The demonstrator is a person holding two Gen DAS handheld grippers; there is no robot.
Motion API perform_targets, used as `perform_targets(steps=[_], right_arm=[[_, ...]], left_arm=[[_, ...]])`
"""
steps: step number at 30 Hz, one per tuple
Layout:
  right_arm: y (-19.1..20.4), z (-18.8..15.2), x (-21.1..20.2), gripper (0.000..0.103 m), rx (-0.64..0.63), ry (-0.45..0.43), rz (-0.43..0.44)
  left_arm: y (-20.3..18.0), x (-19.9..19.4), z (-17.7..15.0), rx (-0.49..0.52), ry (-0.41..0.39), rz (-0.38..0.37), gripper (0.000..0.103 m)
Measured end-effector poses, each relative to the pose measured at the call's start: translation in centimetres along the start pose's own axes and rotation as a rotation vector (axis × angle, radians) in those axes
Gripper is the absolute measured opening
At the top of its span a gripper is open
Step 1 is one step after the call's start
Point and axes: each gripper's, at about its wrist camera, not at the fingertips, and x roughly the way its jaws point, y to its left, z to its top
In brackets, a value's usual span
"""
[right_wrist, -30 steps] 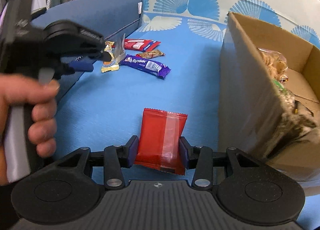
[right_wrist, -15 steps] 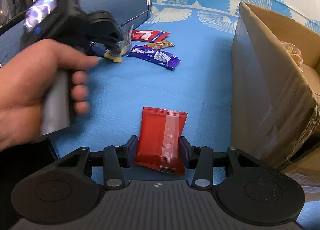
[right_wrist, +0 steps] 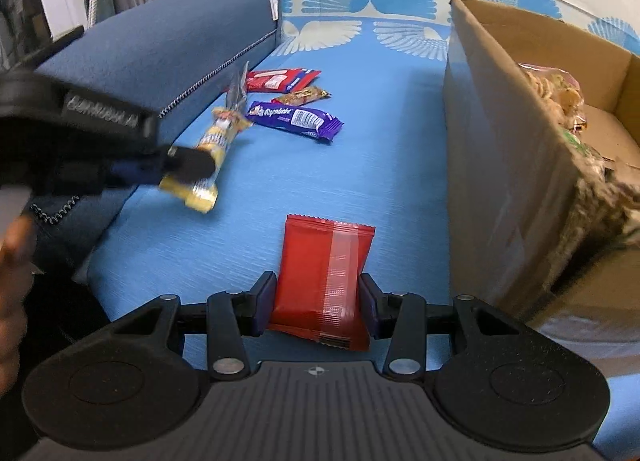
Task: Organize snacks
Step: 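Grasp the yellow wafer stick with the left gripper, then lift the yellow wafer stick with the left gripper while the right holds the red pack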
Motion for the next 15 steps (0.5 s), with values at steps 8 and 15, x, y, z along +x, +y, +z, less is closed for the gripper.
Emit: perform_targets(steps=[8, 15], right_arm=[[0.6, -0.9, -0.7, 0.046, -0.057, -0.01, 0.013], [1.1, -1.4, -0.4, 0.049, -0.074, 0.003, -0.006]], left_arm=[[1.3, 0.5, -1.3, -0.141, 0.113, 0.085, 0.024], [1.6, -0.1, -1.5, -0.133, 0.075, 0.102, 0.034]])
